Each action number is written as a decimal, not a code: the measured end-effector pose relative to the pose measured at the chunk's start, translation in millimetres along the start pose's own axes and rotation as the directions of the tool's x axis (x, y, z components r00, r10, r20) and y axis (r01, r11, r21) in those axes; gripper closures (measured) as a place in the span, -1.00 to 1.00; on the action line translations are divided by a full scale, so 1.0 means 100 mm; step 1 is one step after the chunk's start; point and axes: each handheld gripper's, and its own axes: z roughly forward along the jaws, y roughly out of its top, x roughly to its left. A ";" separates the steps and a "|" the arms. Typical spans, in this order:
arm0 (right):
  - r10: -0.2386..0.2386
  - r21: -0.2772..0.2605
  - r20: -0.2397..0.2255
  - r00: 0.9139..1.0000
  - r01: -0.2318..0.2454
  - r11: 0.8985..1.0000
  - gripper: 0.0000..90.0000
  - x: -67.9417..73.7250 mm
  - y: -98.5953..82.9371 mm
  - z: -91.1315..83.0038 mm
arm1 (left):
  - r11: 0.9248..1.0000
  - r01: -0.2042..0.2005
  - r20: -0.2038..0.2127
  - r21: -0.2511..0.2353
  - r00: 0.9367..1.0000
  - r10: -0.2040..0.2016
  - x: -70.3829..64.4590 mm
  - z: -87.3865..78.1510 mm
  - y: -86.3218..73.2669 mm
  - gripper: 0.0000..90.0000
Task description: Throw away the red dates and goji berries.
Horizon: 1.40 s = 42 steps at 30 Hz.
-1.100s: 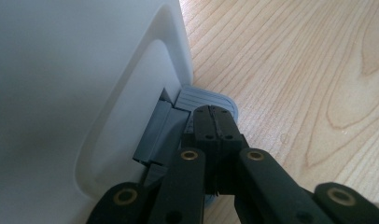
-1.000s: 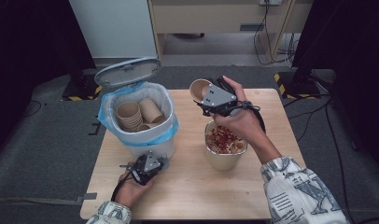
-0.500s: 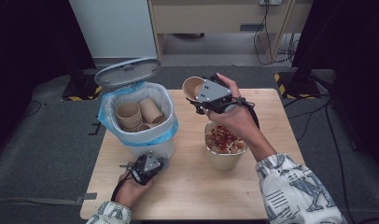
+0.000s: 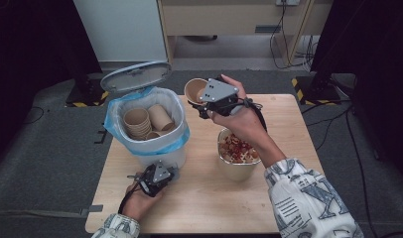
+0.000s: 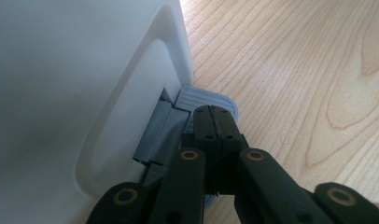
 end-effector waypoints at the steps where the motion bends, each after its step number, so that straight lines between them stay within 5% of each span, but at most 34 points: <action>1: 0.004 -0.002 -0.008 1.000 -0.005 1.000 -0.30 0.01 0.02 0.02 | 1.000 0.000 0.000 0.000 1.000 0.000 0.00 0.00 0.00 1.00; 21: 0.086 -0.034 -0.072 0.994 -0.089 0.996 -0.30 0.05 0.15 0.20 | 1.000 0.005 0.002 -0.003 1.000 -0.005 0.00 0.00 0.00 1.00; 42: 0.114 -0.046 -0.140 0.984 -0.121 0.992 -0.31 0.19 0.34 0.43 | 1.000 0.003 0.001 -0.003 1.000 -0.003 0.00 0.00 0.00 1.00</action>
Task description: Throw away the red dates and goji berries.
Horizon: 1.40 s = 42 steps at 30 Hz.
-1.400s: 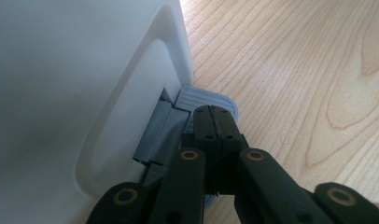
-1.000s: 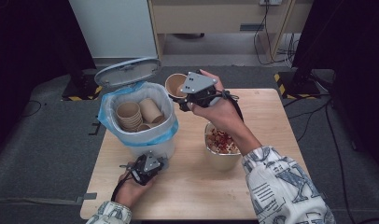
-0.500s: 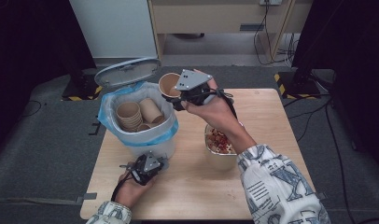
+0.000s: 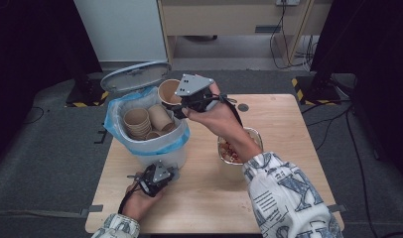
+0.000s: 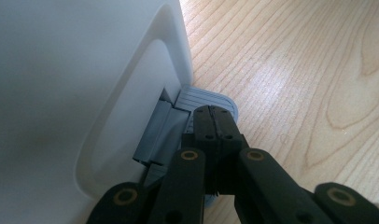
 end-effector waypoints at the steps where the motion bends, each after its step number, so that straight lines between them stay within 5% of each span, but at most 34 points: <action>1: -0.002 0.003 -0.002 1.000 0.002 1.000 -0.31 0.01 0.00 0.02 | 1.000 0.000 0.000 0.000 1.000 0.000 0.00 0.00 0.00 1.00; 42: 0.091 0.059 -0.112 0.990 -0.084 0.995 -0.33 0.20 -0.08 0.46 | 1.000 0.003 0.003 -0.003 1.000 -0.003 0.00 0.00 0.00 1.00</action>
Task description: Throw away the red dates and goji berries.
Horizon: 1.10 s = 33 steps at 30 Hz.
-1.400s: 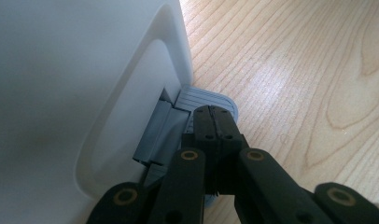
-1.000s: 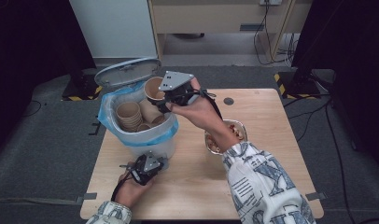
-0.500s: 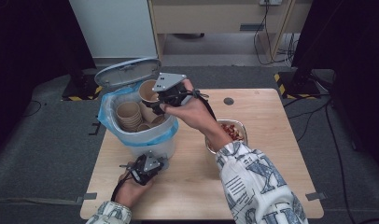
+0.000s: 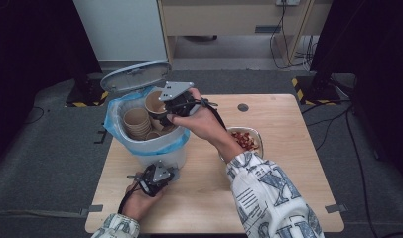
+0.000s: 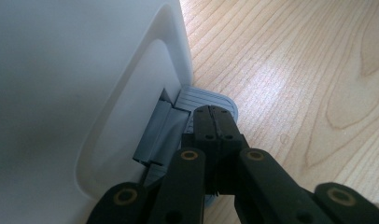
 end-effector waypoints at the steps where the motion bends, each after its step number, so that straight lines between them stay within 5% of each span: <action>1: 0.002 0.001 -0.003 1.000 -0.002 1.000 -0.33 0.01 -0.01 0.01 | 1.000 0.000 0.000 0.000 1.000 0.000 0.00 0.00 0.00 1.00; 25: 0.039 0.043 -0.055 0.998 -0.037 0.998 -0.40 0.12 -0.09 0.14 | 1.000 0.001 0.000 0.000 1.000 -0.001 0.00 0.00 0.00 1.00; 33: 0.106 0.048 -0.046 0.993 -0.104 0.993 -0.59 0.12 -0.09 0.17 | 1.000 0.000 0.000 0.000 1.000 0.000 0.00 0.00 0.00 1.00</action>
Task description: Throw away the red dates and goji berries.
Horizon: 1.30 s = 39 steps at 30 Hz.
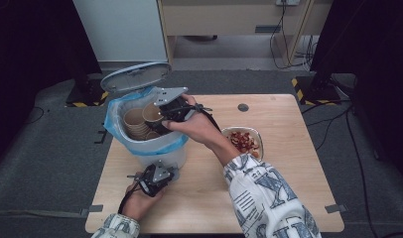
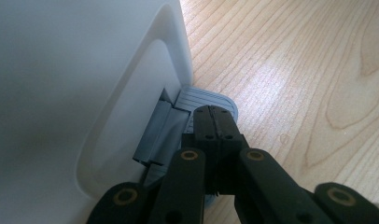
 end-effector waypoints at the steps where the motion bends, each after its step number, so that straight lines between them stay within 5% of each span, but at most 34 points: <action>1: 0.005 0.000 0.001 1.000 -0.005 1.000 -0.60 0.00 0.00 0.00 | 1.000 0.000 0.000 0.000 1.000 0.000 0.00 0.00 0.00 1.00; 15: 0.022 0.007 0.022 1.000 -0.022 1.000 -0.68 -0.01 -0.01 0.02 | 1.000 0.000 0.000 0.000 1.000 0.000 0.00 0.00 0.00 1.00; 39: 0.026 -0.067 0.004 1.000 -0.025 0.997 -0.67 0.02 0.08 -0.07 | 1.000 -0.001 -0.002 0.001 1.000 0.001 0.00 0.00 0.00 1.00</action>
